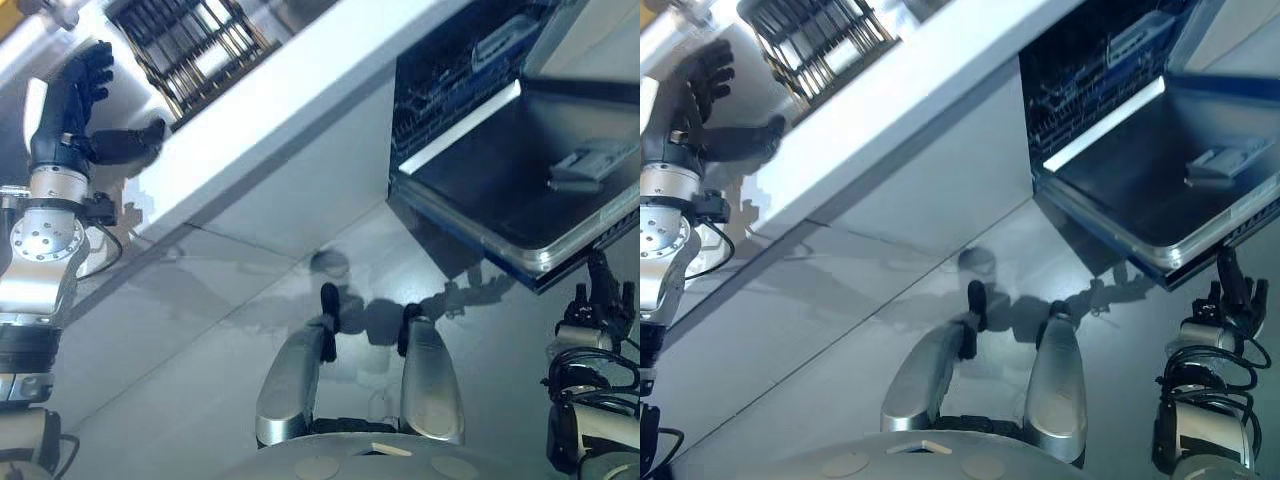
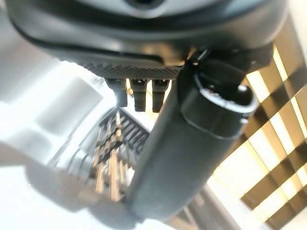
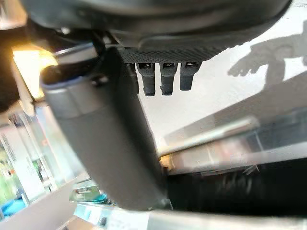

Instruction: Pick up plates and place into dishwasher.

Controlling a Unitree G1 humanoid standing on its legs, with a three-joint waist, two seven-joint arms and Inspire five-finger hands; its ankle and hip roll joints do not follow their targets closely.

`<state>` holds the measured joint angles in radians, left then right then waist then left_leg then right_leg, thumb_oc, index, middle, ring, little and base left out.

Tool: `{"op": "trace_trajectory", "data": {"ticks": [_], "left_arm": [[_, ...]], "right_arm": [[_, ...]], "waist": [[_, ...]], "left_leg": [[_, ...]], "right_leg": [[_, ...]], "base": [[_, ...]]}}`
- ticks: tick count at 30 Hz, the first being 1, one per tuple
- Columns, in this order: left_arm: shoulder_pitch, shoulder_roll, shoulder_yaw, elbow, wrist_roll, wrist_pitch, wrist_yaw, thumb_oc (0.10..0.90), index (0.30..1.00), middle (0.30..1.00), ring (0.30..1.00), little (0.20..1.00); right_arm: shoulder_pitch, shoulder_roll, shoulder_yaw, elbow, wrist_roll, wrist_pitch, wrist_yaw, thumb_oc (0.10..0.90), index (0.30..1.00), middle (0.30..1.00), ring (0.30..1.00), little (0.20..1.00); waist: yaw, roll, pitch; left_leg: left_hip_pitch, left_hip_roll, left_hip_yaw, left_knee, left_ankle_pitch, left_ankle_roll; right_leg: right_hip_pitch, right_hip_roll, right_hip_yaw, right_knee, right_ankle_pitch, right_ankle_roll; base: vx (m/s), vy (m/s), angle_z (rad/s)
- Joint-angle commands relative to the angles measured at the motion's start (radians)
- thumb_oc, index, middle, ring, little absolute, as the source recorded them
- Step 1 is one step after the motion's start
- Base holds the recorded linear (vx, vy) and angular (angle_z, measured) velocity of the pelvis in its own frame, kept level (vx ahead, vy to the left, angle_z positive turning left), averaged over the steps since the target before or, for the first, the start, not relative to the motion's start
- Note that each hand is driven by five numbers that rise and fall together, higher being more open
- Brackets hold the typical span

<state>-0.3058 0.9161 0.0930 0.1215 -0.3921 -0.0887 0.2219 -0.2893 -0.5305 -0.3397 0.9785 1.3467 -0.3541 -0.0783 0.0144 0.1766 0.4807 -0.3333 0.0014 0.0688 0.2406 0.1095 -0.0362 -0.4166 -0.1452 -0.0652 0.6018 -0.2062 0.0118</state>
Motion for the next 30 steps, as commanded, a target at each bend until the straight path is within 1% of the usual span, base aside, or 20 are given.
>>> {"op": "trace_trajectory", "data": {"ticks": [1,5,7,10,11,12,17,19,20,22,24,30], "left_arm": [[-0.079,0.021,0.091,-0.07,0.017,-0.073,0.041,0.8,0.9,0.9,0.9,0.9],[-0.11,0.027,0.085,-0.098,0.057,-0.073,0.064,0.8,0.9,0.9,0.9,0.9],[-0.123,0.029,0.086,-0.103,0.061,-0.068,0.061,0.8,0.9,0.9,0.9,0.9],[-0.131,0.03,0.088,-0.111,0.074,-0.055,0.05,0.8,0.9,0.9,0.9,0.9],[-0.133,0.031,0.084,-0.11,0.082,-0.049,0.048,0.8,0.9,0.9,0.9,0.9],[-0.135,0.029,0.082,-0.109,0.086,-0.045,0.049,0.8,0.9,0.9,0.9,0.9],[-0.137,0.054,0.085,-0.099,0.073,-0.04,0.05,0.8,0.9,0.9,0.9,0.9],[-0.14,0.077,0.091,-0.086,0.063,-0.046,0.041,0.8,0.9,0.9,0.9,0.9],[-0.139,0.079,0.092,-0.084,0.06,-0.048,0.04,0.8,0.9,0.9,0.9,0.9],[-0.138,0.084,0.096,-0.074,0.056,-0.056,0.033,0.8,0.9,0.9,0.9,0.9],[-0.137,0.089,0.099,-0.066,0.046,-0.062,0.027,0.8,0.9,0.9,0.9,0.9],[-0.133,0.092,0.098,-0.038,0.031,-0.073,0.009,0.8,0.9,0.9,0.9,0.9]], "right_arm": [[-0.039,-0.059,0.071,-0.091,0.009,-0.022,0.115,0.8,0.9,0.9,0.9,0.9],[-0.083,-0.032,0.137,-0.175,0.022,-0.006,0.208,0.8,0.9,0.9,0.9,0.9],[-0.092,-0.025,0.156,-0.199,0.029,0.012,0.267,0.8,0.9,0.9,0.9,0.9],[-0.09,-0.004,0.197,-0.264,0.045,0.059,0.399,0.8,0.9,0.9,0.9,0.9],[-0.09,0.003,0.223,-0.308,0.043,0.09,0.461,0.8,0.9,0.9,0.9,0.9],[-0.093,0.004,0.24,-0.327,0.036,0.105,0.499,0.8,0.9,0.9,0.9,0.9],[-0.113,-0.003,0.322,-0.453,0.007,0.177,0.609,0.8,0.9,0.9,0.9,0.9],[-0.131,-0.011,0.354,-0.55,-0.035,0.228,0.632,0.8,0.9,0.9,0.9,0.9],[-0.132,-0.012,0.358,-0.564,-0.048,0.241,0.64,0.8,0.9,0.9,0.9,0.9],[-0.15,-0.015,0.384,-0.645,-0.078,0.273,0.633,0.8,0.9,0.9,0.9,0.9],[-0.166,-0.005,0.407,-0.719,-0.114,0.296,0.634,0.8,0.9,0.9,0.9,0.9],[-0.223,0.031,0.46,-0.914,-0.161,0.357,0.624,0.8,0.9,0.9,0.9,0.9]], "waist": [[-0.019,-0.01,-0.011],[-0.013,-0.027,0.03],[-0.011,-0.034,0.039],[-0.004,-0.048,0.039],[-0.002,-0.057,0.039],[-0.001,-0.062,0.039],[0.009,-0.086,0.039],[0.013,-0.096,0.039],[0.014,-0.098,0.039],[0.017,-0.103,0.039],[0.021,-0.106,0.039],[0.034,-0.11,0.039]], "left_leg": [[-0.071,-0.069,-0.026,0.252,-0.197,0.043],[-0.142,-0.07,-0.027,0.31,-0.209,0.052],[-0.161,-0.069,-0.026,0.325,-0.209,0.053],[-0.192,-0.066,-0.025,0.33,-0.21,0.057],[-0.203,-0.064,-0.026,0.33,-0.209,0.058],[-0.207,-0.062,-0.026,0.328,-0.208,0.058],[-0.202,-0.054,-0.029,0.302,-0.197,0.054],[-0.185,-0.05,-0.029,0.283,-0.194,0.053],[-0.183,-0.05,-0.029,0.281,-0.194,0.053],[-0.172,-0.049,-0.029,0.27,-0.194,0.054],[-0.164,-0.05,-0.029,0.257,-0.184,0.055],[-0.1,-0.06,-0.034,0.19,-0.165,0.062]], "right_leg": [[0.014,0.037,-0.064,-0.109,0.075,-0.042],[-0.065,0.039,-0.052,-0.038,0.068,-0.042],[-0.083,0.041,-0.05,-0.025,0.069,-0.041],[-0.111,0.047,-0.049,-0.022,0.078,-0.036],[-0.119,0.05,-0.047,-0.026,0.086,-0.032],[-0.122,0.052,-0.047,-0.031,0.091,-0.029],[-0.11,0.06,-0.047,-0.069,0.115,-0.015],[-0.089,0.06,-0.047,-0.095,0.125,-0.008],[-0.087,0.06,-0.047,-0.099,0.127,-0.008],[-0.075,0.058,-0.045,-0.111,0.132,-0.004],[-0.064,0.054,-0.044,-0.129,0.145,-0.001],[-0.007,0.044,-0.048,-0.192,0.162,0.011]], "base": [[-0.1,0.011,-0.09],[-0.06,-0.005,-0.14],[-0.02,-0.002,-0.01],[-0.01,-0.011,-0.04],[-0.01,-0.01,-0.1],[0.0,-0.007,-0.09],[0.01,0.01,-0.09],[0.03,0.027,-0.15],[0.03,0.039,-0.13],[0.04,0.048,-0.13],[0.04,0.053,-0.1],[0.06,0.074,-0.11]]}}
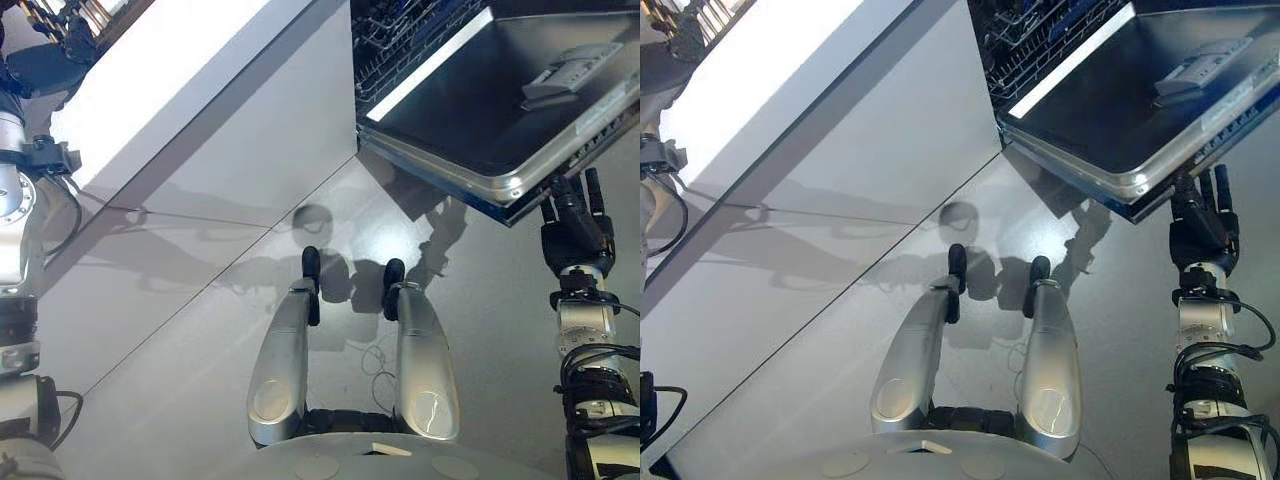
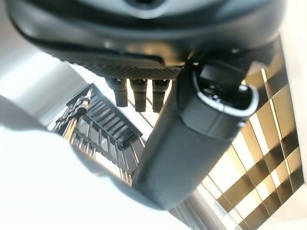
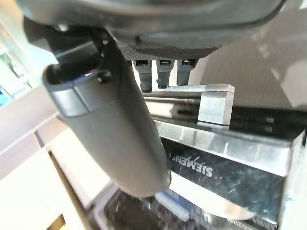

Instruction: Pick up plates and place into dishwasher.

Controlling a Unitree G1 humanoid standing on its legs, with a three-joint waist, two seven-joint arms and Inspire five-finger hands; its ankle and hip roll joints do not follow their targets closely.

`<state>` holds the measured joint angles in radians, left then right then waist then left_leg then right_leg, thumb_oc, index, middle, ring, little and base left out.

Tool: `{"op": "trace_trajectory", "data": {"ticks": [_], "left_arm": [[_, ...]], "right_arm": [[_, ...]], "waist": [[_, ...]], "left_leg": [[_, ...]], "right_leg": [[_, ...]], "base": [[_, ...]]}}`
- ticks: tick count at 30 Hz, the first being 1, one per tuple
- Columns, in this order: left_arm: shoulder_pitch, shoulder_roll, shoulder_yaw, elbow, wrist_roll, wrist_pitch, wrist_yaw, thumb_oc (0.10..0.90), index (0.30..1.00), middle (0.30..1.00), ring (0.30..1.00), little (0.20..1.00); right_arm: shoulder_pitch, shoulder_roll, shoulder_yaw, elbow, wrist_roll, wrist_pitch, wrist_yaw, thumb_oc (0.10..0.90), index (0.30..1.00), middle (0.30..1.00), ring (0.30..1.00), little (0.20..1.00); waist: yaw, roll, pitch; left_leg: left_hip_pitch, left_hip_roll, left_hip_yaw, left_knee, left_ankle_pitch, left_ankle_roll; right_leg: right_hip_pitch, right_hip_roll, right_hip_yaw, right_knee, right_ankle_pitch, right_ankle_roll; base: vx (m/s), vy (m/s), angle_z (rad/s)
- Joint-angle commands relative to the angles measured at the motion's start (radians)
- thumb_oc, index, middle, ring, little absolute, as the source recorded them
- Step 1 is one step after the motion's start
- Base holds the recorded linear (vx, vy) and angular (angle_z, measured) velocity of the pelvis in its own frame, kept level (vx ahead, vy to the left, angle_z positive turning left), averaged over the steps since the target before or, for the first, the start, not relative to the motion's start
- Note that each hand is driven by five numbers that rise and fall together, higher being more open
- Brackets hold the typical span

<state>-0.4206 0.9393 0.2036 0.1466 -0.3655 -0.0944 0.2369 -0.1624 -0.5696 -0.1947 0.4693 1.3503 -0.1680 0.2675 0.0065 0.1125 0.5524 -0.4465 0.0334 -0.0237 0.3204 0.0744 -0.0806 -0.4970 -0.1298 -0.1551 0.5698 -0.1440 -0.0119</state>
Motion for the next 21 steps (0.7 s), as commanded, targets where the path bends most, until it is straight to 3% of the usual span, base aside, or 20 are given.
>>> {"op": "trace_trajectory", "data": {"ticks": [1,6,12,14,17,21], "left_arm": [[-0.017,0.067,-0.012,-0.061,0.002,-0.069,-0.008,0.8,0.9,0.9,0.9,0.9],[-0.024,0.063,-0.014,-0.051,-0.001,-0.07,-0.02,0.8,0.9,0.9,0.9,0.9],[-0.038,0.064,-0.029,-0.036,-0.007,-0.062,-0.041,0.8,0.9,0.9,0.9,0.9],[-0.048,0.067,-0.04,-0.031,-0.016,-0.053,-0.05,0.8,0.9,0.9,0.9,0.9],[-0.04,0.073,-0.041,-0.031,-0.037,-0.045,-0.062,0.8,0.9,0.9,0.9,0.9],[0.024,0.059,-0.009,-0.065,-0.044,-0.043,-0.064,0.8,0.9,0.9,0.9,0.9]], "right_arm": [[-0.355,0.079,0.321,-0.424,-0.174,0.178,0.274,0.8,0.9,0.9,0.9,0.9],[-0.396,0.124,0.355,-0.535,-0.185,0.196,0.26,0.8,0.9,0.9,0.9,0.9],[-0.433,0.171,0.369,-0.584,-0.207,0.162,0.177,0.8,0.9,0.9,0.9,0.9],[-0.447,0.188,0.369,-0.561,-0.237,0.114,0.067,0.8,0.9,0.9,0.9,0.9],[-0.452,0.188,0.345,-0.494,-0.422,0.039,-0.192,0.8,0.9,0.9,0.9,0.9],[-0.395,0.184,0.299,-0.44,-0.467,-0.028,-0.374,0.8,0.9,0.9,0.9,0.9]], "waist": [[0.044,-0.046,-0.032],[0.056,-0.043,-0.032],[0.074,-0.035,-0.047],[0.083,-0.029,-0.061],[0.091,-0.025,-0.085],[0.093,-0.031,-0.129]], "left_leg": [[0.026,-0.094,0.057,0.104,-0.135,0.108],[0.076,-0.107,0.053,0.039,-0.106,0.118],[0.118,-0.123,0.051,0.013,-0.108,0.131],[0.136,-0.131,0.049,0.01,-0.114,0.135],[0.172,-0.138,0.05,-0.001,-0.123,0.14],[0.235,-0.141,0.054,-0.046,-0.13,0.145]], "right_leg": [[0.084,0.029,0.042,-0.164,0.095,0.037],[0.128,0.019,0.037,-0.217,0.12,0.045],[0.166,-0.002,0.022,-0.234,0.125,0.054],[0.185,-0.013,0.014,-0.237,0.125,0.057],[0.222,-0.029,0.005,-0.254,0.128,0.062],[0.278,-0.036,0.003,-0.304,0.138,0.076]], "base": [[0.05,0.091,-0.1],[0.04,0.091,-0.19],[0.04,0.073,0.06],[0.09,0.106,0.43],[0.08,0.101,0.72],[0.08,0.101,0.37]]}}
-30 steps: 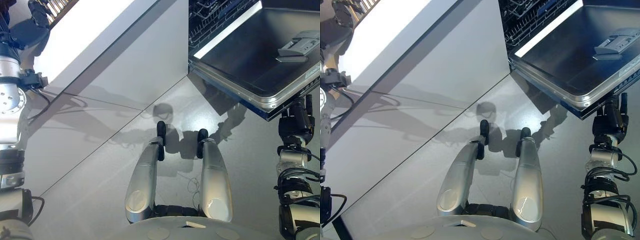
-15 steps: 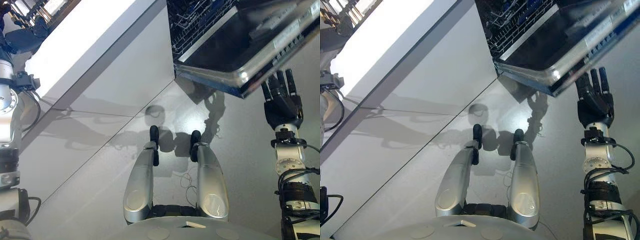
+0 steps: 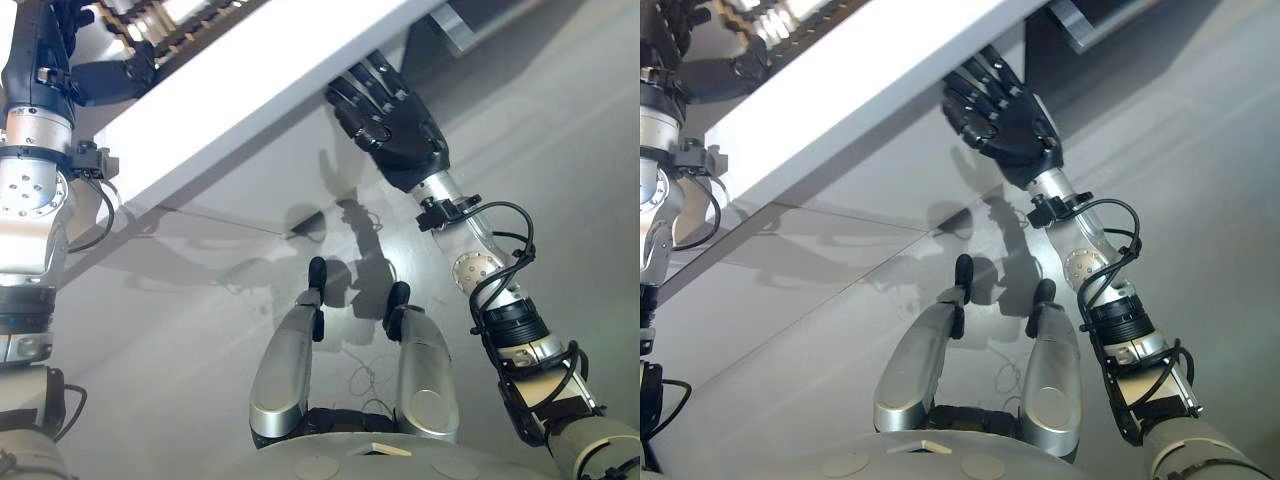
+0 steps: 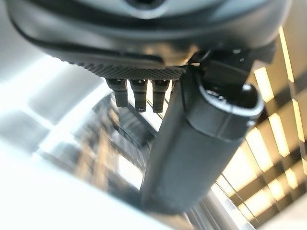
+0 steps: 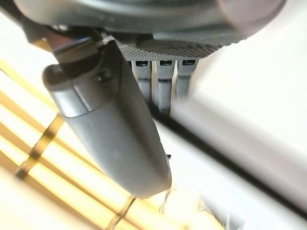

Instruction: Pick up plates and place into dishwasher.

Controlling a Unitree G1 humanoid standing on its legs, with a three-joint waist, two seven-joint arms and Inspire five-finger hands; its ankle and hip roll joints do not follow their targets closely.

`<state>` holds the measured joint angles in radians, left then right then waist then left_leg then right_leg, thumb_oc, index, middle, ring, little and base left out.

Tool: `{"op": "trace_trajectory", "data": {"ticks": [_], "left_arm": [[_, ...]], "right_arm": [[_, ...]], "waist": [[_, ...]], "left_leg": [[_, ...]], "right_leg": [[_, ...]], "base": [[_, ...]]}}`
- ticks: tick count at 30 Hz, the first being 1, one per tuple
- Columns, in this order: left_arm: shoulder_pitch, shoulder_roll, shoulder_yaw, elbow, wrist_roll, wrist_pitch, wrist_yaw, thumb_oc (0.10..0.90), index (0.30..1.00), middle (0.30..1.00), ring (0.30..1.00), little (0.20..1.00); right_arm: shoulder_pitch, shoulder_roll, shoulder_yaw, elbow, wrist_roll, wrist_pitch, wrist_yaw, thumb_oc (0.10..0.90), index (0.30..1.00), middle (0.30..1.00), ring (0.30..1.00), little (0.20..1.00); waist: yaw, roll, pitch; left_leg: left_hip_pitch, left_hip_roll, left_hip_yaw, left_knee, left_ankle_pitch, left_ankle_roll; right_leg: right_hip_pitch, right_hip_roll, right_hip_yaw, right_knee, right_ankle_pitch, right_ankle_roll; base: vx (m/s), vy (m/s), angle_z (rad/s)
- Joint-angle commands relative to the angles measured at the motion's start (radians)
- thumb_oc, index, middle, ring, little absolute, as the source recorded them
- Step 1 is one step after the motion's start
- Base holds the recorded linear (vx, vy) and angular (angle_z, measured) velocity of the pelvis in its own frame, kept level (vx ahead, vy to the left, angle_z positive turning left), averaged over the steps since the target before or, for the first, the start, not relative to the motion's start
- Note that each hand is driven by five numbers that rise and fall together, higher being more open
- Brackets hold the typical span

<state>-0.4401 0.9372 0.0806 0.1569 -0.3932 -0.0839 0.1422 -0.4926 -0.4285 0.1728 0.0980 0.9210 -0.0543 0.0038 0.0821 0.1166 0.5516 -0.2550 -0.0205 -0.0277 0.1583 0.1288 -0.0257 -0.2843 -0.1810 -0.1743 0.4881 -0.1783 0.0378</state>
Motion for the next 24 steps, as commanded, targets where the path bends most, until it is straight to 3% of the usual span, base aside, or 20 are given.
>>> {"op": "trace_trajectory", "data": {"ticks": [1,4,9,14,19,24], "left_arm": [[0.073,0.048,0.126,-0.094,-0.012,-0.055,0.032,0.8,0.9,0.9,0.9,0.9],[0.182,-0.003,0.175,-0.15,0.012,-0.072,0.027,0.8,0.9,0.9,0.9,0.9],[0.313,-0.083,0.24,-0.218,0.02,-0.108,0.009,0.8,0.9,0.9,0.9,0.9],[0.385,-0.17,0.263,-0.24,0.078,-0.136,-0.007,0.8,0.9,0.9,0.9,0.9],[0.378,-0.219,0.243,-0.252,0.087,-0.132,0.019,0.8,0.9,0.9,0.9,0.9],[0.336,-0.247,0.201,-0.244,0.08,-0.12,0.026,0.8,0.9,0.9,0.9,0.9]], "right_arm": [[-0.035,0.05,-0.082,-0.069,-0.037,-0.158,-0.134,0.8,0.9,0.9,0.9,0.9],[0.081,0.053,-0.131,-0.071,-0.099,-0.188,-0.188,0.8,0.9,0.9,0.9,0.9],[0.291,0.045,-0.217,-0.039,-0.195,-0.214,-0.172,0.8,0.9,0.9,0.9,0.9],[0.456,0.095,-0.271,0.089,-0.277,-0.151,-0.097,0.8,0.9,0.9,0.9,0.9],[0.564,0.108,-0.232,0.307,-0.475,-0.119,-0.081,0.8,0.9,0.9,0.9,0.9],[0.582,0.122,-0.17,0.491,-0.511,-0.067,-0.087,0.8,0.9,0.9,0.9,0.9]], "waist": [[0.017,-0.039,-0.142],[0.01,-0.048,-0.19],[-0.013,-0.064,-0.264],[-0.047,-0.087,-0.344],[-0.076,-0.11,-0.404],[-0.085,-0.118,-0.427]], "left_leg": [[0.062,-0.089,0.057,0.102,-0.185,0.092],[0.12,-0.092,0.058,0.053,-0.185,0.094],[0.205,-0.087,0.071,-0.024,-0.181,0.087],[0.275,-0.07,0.085,-0.099,-0.172,0.076],[0.34,-0.057,0.093,-0.196,-0.15,0.064],[0.368,-0.051,0.101,-0.214,-0.155,0.056]], "right_leg": [[0.081,0.017,0.025,-0.237,0.175,0.03],[0.129,0.023,0.033,-0.28,0.181,0.044],[0.203,0.037,0.041,-0.352,0.191,0.061],[0.262,0.061,0.048,-0.407,0.198,0.064],[0.313,0.096,0.066,-0.464,0.204,0.059],[0.345,0.113,0.074,-0.496,0.204,0.05]], "base": [[0.09,0.078,0.01],[0.09,0.069,0.06],[0.07,0.05,0.11],[0.01,0.015,0.03],[-0.01,-0.026,-0.04],[-0.03,-0.052,-0.09]]}}
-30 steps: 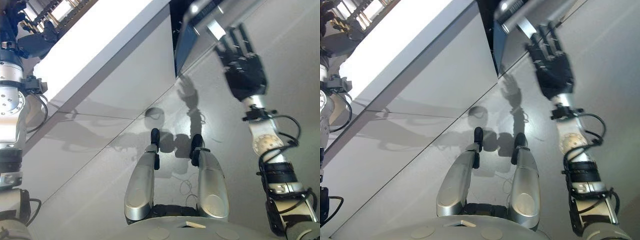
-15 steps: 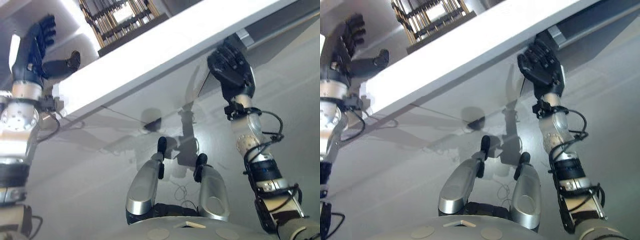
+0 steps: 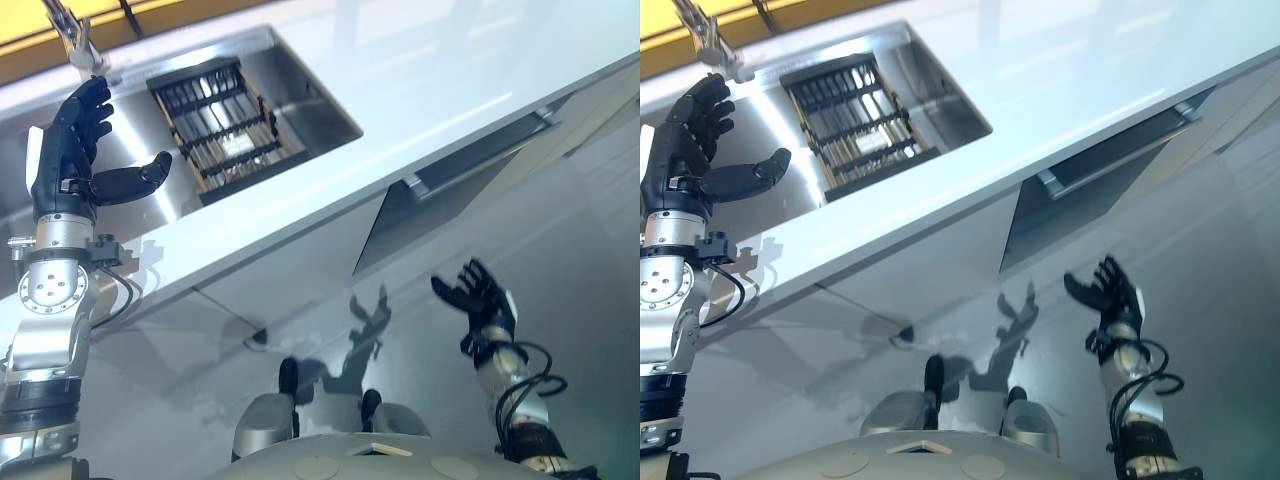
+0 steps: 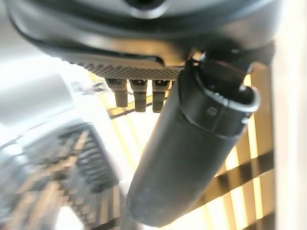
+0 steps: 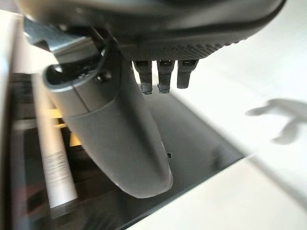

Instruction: Pick up plates and place into dishwasher.

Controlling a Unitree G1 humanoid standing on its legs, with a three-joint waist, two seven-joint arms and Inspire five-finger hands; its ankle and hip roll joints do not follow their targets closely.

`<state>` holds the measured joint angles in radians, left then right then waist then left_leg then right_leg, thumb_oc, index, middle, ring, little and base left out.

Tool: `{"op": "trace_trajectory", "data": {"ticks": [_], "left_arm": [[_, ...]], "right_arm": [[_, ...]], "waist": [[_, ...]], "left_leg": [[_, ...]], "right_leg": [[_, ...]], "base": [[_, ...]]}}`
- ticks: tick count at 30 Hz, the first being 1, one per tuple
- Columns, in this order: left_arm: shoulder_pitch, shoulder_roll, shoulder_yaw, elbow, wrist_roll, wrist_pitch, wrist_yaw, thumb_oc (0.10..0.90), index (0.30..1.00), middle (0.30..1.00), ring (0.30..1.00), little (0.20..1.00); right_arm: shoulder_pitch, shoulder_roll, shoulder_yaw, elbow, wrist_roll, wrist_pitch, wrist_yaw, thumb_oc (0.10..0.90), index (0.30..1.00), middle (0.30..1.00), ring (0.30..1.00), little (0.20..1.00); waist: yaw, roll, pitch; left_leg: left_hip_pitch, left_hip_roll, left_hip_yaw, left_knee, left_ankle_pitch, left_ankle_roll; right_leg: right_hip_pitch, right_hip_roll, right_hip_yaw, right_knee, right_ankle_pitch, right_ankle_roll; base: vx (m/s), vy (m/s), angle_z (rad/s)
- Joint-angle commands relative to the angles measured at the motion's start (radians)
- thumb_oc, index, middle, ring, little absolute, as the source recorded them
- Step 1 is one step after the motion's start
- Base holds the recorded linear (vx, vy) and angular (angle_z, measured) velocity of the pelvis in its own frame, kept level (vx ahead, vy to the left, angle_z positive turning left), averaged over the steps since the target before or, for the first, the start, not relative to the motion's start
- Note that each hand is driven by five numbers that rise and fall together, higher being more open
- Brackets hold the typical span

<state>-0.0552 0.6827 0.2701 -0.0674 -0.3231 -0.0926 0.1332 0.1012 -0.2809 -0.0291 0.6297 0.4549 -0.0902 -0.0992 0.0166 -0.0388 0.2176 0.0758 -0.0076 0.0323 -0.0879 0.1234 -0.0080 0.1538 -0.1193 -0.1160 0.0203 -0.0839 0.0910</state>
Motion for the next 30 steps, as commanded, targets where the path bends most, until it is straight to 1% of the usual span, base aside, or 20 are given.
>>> {"op": "trace_trajectory", "data": {"ticks": [1,3,4,5,6,7,8,10,13,16,19,25,26,30], "left_arm": [[-0.058,0.0,-0.001,-0.019,0.009,-0.111,0.039,0.8,0.9,0.9,0.9,0.9],[-0.071,-0.01,-0.019,-0.024,0.016,-0.1,0.043,0.8,0.9,0.9,0.9,0.9],[-0.077,-0.016,-0.027,-0.023,0.017,-0.098,0.046,0.8,0.9,0.9,0.9,0.9],[-0.084,-0.017,-0.037,-0.022,0.014,-0.094,0.048,0.8,0.9,0.9,0.9,0.9],[-0.094,-0.019,-0.048,-0.016,0.012,-0.09,0.049,0.8,0.9,0.9,0.9,0.9],[-0.096,-0.019,-0.05,-0.015,0.01,-0.09,0.049,0.8,0.9,0.9,0.9,0.9],[-0.103,-0.02,-0.055,-0.012,0.009,-0.087,0.047,0.8,0.9,0.9,0.9,0.9],[-0.117,-0.015,-0.063,0.0,0.002,-0.081,0.044,0.8,0.9,0.9,0.9,0.9],[-0.141,-0.001,-0.076,0.02,-0.011,-0.064,0.046,0.8,0.9,0.9,0.9,0.9],[-0.151,0.007,-0.084,0.036,-0.016,-0.046,0.042,0.8,0.9,0.9,0.9,0.9],[-0.154,0.005,-0.09,0.066,-0.025,-0.03,0.028,0.8,0.9,0.9,0.9,0.9],[-0.152,-0.013,-0.104,0.122,-0.044,-0.003,0.022,0.8,0.9,0.9,0.9,0.9],[-0.15,-0.028,-0.108,0.148,-0.044,0.005,0.019,0.8,0.9,0.9,0.9,0.9],[-0.141,-0.05,-0.122,0.218,-0.046,-0.005,0.011,0.8,0.9,0.9,0.9,0.9]], "right_arm": [[-0.013,-0.026,0.047,-0.004,-0.078,-0.013,0.025,0.8,0.9,0.9,0.9,0.9],[-0.016,-0.029,0.07,0.067,-0.119,0.007,0.034,0.8,0.9,0.9,0.9,0.9],[-0.02,-0.028,0.08,0.097,-0.169,0.023,0.037,0.8,0.9,0.9,0.9,0.9],[-0.021,-0.034,0.096,0.151,-0.192,0.024,0.035,0.8,0.9,0.9,0.9,0.9],[-0.026,-0.034,0.107,0.222,-0.209,0.038,0.042,0.8,0.9,0.9,0.9,0.9],[-0.028,-0.033,0.108,0.232,-0.215,0.045,0.044,0.8,0.9,0.9,0.9,0.9],[-0.029,-0.032,0.112,0.281,-0.235,0.035,0.046,0.8,0.9,0.9,0.9,0.9],[-0.03,-0.039,0.122,0.367,-0.31,0.046,0.057,0.8,0.9,0.9,0.9,0.9],[-0.021,-0.057,0.171,0.431,-0.41,0.044,0.068,0.8,0.9,0.9,0.9,0.9],[-0.016,-0.066,0.175,0.444,-0.404,0.052,0.077,0.8,0.9,0.9,0.9,0.9],[-0.012,-0.068,0.174,0.462,-0.437,0.03,0.084,0.8,0.9,0.9,0.9,0.9],[-0.013,-0.065,0.18,0.451,-0.438,0.002,0.099,0.8,0.9,0.9,0.9,0.9],[-0.018,-0.06,0.189,0.434,-0.434,-0.001,0.102,0.8,0.9,0.9,0.9,0.9],[-0.019,-0.051,0.202,0.407,-0.445,0.002,0.103,0.8,0.9,0.9,0.9,0.9]], "waist": [[-0.021,0.038,-0.098],[-0.02,0.039,-0.104],[-0.02,0.04,-0.108],[-0.019,0.041,-0.112],[-0.018,0.044,-0.118],[-0.017,0.044,-0.119],[-0.017,0.046,-0.121],[-0.018,0.048,-0.127],[-0.022,0.051,-0.13],[-0.026,0.052,-0.131],[-0.029,0.054,-0.134],[-0.032,0.055,-0.142],[-0.034,0.055,-0.143],[-0.038,0.057,-0.146]], "left_leg": [[0.04,-0.062,0.045,0.032,-0.152,0.037],[0.044,-0.06,0.047,0.033,-0.155,0.034],[0.045,-0.059,0.048,0.033,-0.156,0.034],[0.047,-0.058,0.049,0.034,-0.157,0.032],[0.05,-0.056,0.051,0.033,-0.158,0.03],[0.051,-0.056,0.051,0.032,-0.158,0.03],[0.053,-0.055,0.051,0.032,-0.159,0.03],[0.056,-0.054,0.053,0.033,-0.162,0.03],[0.056,-0.054,0.054,0.042,-0.167,0.03],[0.059,-0.054,0.051,0.042,-0.169,0.032],[0.063,-0.055,0.051,0.039,-0.169,0.032],[0.068,-0.055,0.052,0.037,-0.171,0.034],[0.069,-0.054,0.055,0.04,-0.173,0.034],[0.074,-0.053,0.06,0.04,-0.176,0.036]], "right_leg": [[-0.087,0.054,0.016,-0.035,0.11,-0.004],[-0.079,0.058,0.017,-0.043,0.11,-0.006],[-0.076,0.06,0.017,-0.047,0.109,-0.008],[-0.072,0.063,0.016,-0.05,0.108,-0.009],[-0.065,0.067,0.016,-0.056,0.108,-0.01],[-0.064,0.067,0.016,-0.058,0.108,-0.011],[-0.061,0.069,0.015,-0.06,0.108,-0.012],[-0.056,0.074,0.017,-0.065,0.105,-0.015],[-0.054,0.077,0.021,-0.058,0.099,-0.018],[-0.052,0.079,0.023,-0.055,0.095,-0.019],[-0.05,0.081,0.024,-0.053,0.093,-0.019],[-0.046,0.083,0.023,-0.054,0.09,-0.019],[-0.046,0.083,0.023,-0.052,0.088,-0.019],[-0.042,0.084,0.025,-0.051,0.086,-0.019]], "base": [[-0.03,-0.042,-0.09],[-0.03,-0.039,-0.04],[-0.02,-0.036,-0.06],[-0.01,-0.042,-0.07],[0.0,-0.032,-0.06],[0.01,-0.028,-0.08],[0.01,-0.021,-0.08],[0.01,-0.025,-0.05],[0.01,-0.03,-0.04],[0.01,-0.025,-0.04],[0.0,0.0,0.0],[0.0,-0.009,-0.02],[0.0,0.0,0.0],[0.0,-0.001,-0.01]]}}
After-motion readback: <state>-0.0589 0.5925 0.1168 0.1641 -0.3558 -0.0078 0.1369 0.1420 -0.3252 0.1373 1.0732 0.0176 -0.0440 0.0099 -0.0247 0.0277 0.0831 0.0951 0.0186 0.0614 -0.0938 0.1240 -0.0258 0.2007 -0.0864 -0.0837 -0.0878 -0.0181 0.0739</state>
